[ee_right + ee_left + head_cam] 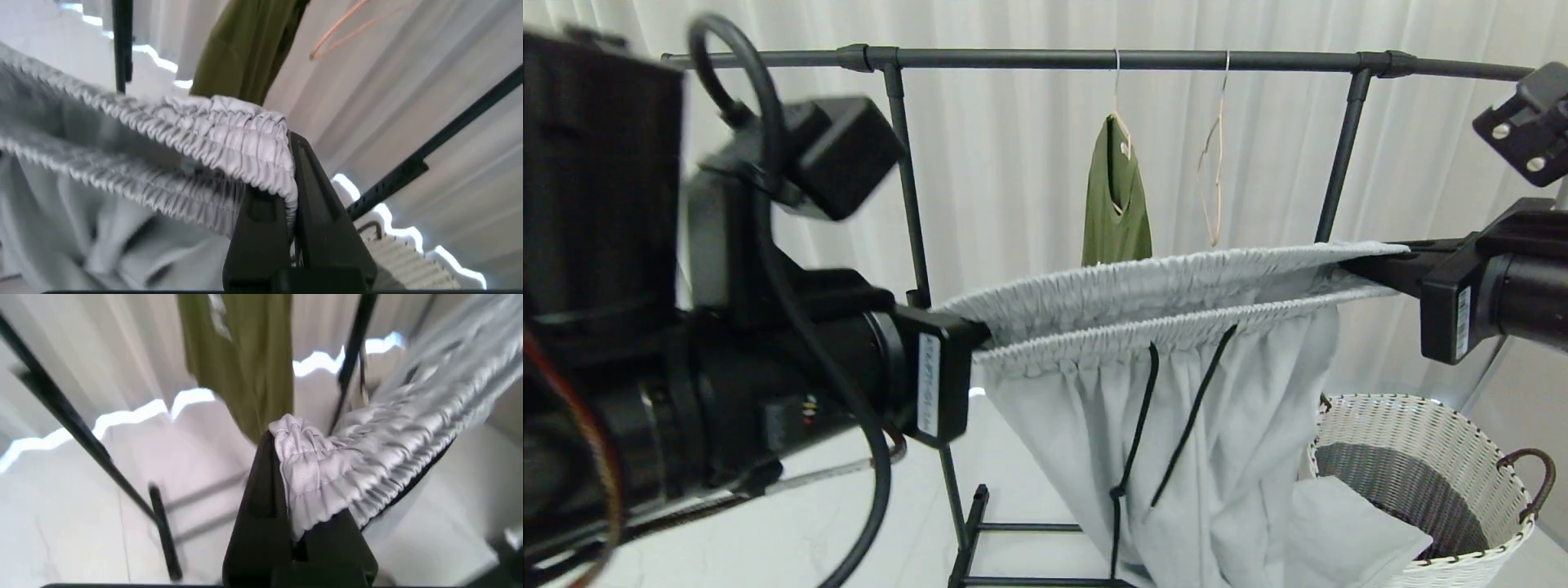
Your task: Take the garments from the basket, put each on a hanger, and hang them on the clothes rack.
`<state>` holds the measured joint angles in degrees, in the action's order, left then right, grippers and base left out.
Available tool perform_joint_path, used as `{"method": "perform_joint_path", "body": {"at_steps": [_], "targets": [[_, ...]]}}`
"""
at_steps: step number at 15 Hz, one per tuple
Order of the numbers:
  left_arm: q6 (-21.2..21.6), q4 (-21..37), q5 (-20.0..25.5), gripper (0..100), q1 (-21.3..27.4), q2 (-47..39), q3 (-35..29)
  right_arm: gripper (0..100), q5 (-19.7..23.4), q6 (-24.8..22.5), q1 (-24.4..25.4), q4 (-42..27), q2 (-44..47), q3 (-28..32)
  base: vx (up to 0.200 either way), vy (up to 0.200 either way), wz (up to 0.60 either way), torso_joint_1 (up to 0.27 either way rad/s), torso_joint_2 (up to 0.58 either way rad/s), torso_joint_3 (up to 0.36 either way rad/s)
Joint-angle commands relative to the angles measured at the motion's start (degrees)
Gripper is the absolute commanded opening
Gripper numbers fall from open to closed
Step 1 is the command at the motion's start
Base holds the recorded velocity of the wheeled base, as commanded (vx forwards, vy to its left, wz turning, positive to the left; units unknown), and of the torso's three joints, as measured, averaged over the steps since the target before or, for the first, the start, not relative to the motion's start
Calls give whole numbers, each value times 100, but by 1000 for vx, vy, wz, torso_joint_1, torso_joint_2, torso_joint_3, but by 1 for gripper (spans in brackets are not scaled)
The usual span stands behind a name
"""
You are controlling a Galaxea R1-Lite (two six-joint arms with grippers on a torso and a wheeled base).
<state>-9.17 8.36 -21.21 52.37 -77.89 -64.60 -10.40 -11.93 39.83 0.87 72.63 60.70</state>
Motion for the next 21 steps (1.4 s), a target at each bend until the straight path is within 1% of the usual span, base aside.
{"method": "perform_joint_path", "body": {"at_steps": [1,3,4,6,7,9,11,12,13,16,18,19,20,21], "targets": [[205,34,-199,0,-52,221,-545,0,-24,-11,16,45,32,127,0,0,0,0,0,0],[442,148,-226,0,-131,98,-976,0,-32,-37,-1,45,67,373,0,0,0,0,0,0],[521,341,-243,0,-131,72,-1143,0,-32,-46,-19,28,93,496,0,0,0,0,0,0],[574,570,-261,0,-87,54,-1301,0,-32,-55,-28,-34,137,751,0,0,0,0,0,0],[653,772,-340,0,-34,81,-1327,0,-24,-99,8,-218,128,944,0,0,0,0,0,0],[969,851,-700,0,1,89,-1266,0,12,-107,25,-834,93,1401,0,0,0,0,0,0],[1022,851,-1052,0,151,1,-1424,0,108,-63,-10,-1396,85,1876,0,0,0,0,0,0],[1022,851,-1148,0,239,-16,-1468,0,143,-11,-10,-1642,32,1981,0,0,0,0,0,0],[1031,851,-1280,0,406,-34,-1547,0,293,51,-10,-1941,-65,2034,0,0,0,0,0,0],[1031,851,-1588,0,889,-104,-1609,0,961,209,-63,-2671,-425,1964,0,0,0,0,0,0],[1005,834,-1623,0,950,-236,-1688,0,1119,350,-107,-3013,-680,1884,0,0,0,0,0,0],[978,816,-1623,0,968,-368,-1872,0,1260,358,-107,-3330,-865,1876,0,0,0,0,0,0],[978,746,-1605,0,977,-500,-2066,0,1594,376,-107,-3725,-1084,1884,0,0,0,0,0,0],[978,693,-1597,0,977,-631,-2259,0,2077,376,-107,-4147,-1313,1884,0,0,0,0,0,0]]}}
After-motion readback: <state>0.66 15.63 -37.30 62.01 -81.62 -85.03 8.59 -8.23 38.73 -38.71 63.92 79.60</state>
